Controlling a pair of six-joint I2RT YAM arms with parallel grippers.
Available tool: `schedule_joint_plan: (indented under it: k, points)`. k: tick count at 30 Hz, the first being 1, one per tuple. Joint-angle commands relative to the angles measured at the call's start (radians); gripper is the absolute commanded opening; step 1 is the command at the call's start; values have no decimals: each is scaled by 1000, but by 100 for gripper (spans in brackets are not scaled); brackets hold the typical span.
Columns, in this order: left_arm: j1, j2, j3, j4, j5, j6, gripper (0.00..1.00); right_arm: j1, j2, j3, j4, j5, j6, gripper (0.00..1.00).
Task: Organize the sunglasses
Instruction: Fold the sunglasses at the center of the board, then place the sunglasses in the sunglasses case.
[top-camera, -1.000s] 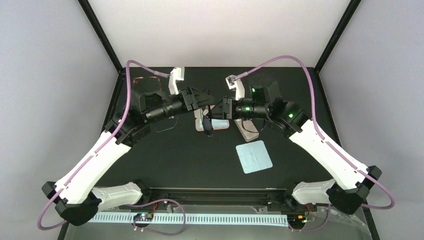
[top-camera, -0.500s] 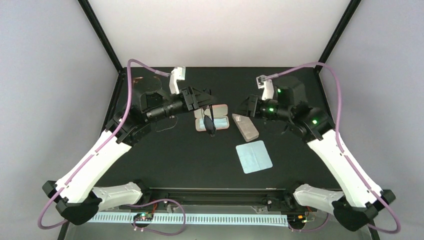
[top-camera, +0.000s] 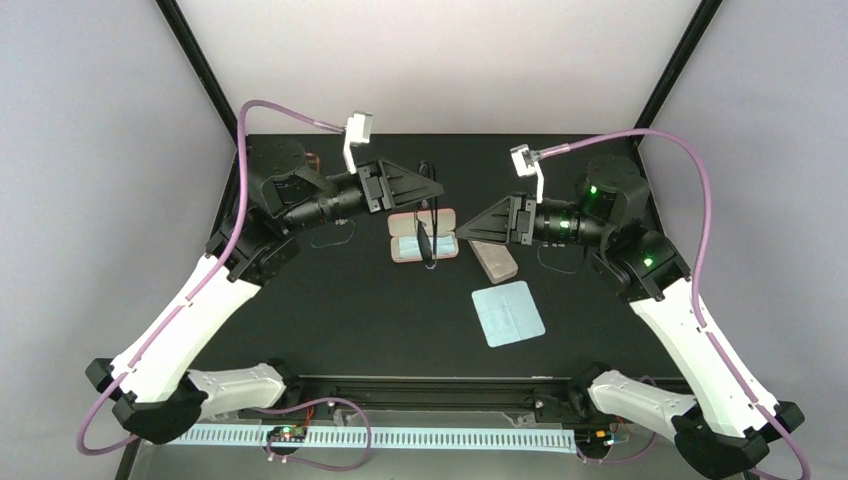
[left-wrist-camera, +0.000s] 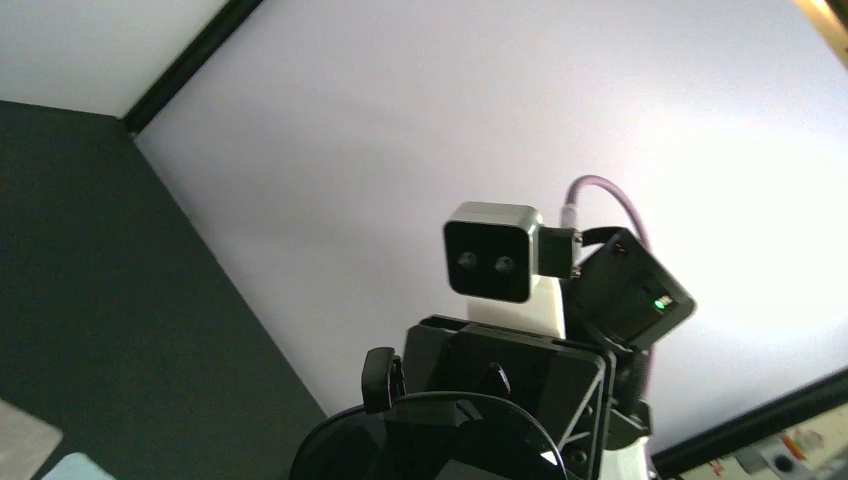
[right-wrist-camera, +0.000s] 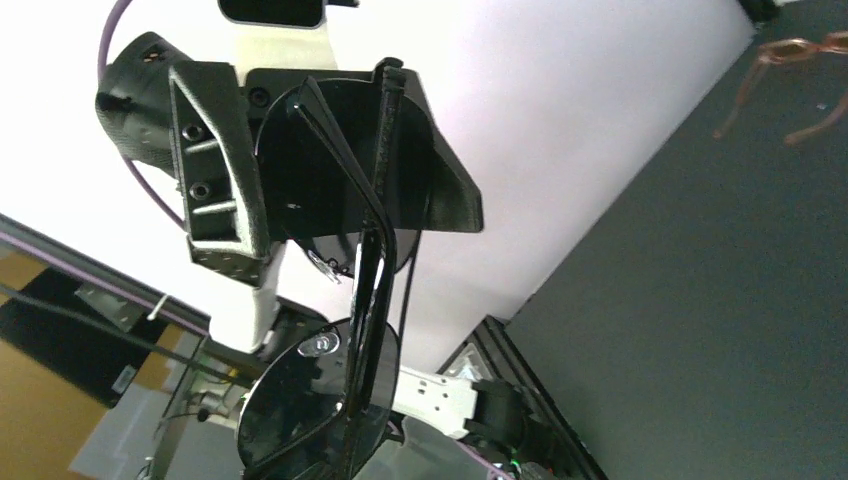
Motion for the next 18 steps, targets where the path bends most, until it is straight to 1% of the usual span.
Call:
schedule_joint_plan:
  k: [1,4,7,12,18]
  points:
    - [-4,23,53,116,111,-61,50,-4,7,10,147,-100,113,52]
    - [-7,39,72,143,129,-78,50,-4,18,31,176,-104,152,53]
    - [-9,52,84,159,138,-89,50,-4,20,21,256,-108,221,52]
    - [-13,61,99,165,139,-93,50,-4,28,14,338,-101,293,44]
    - [-24,68,99,173,129,-94,50,-3,56,53,348,-103,328,38]
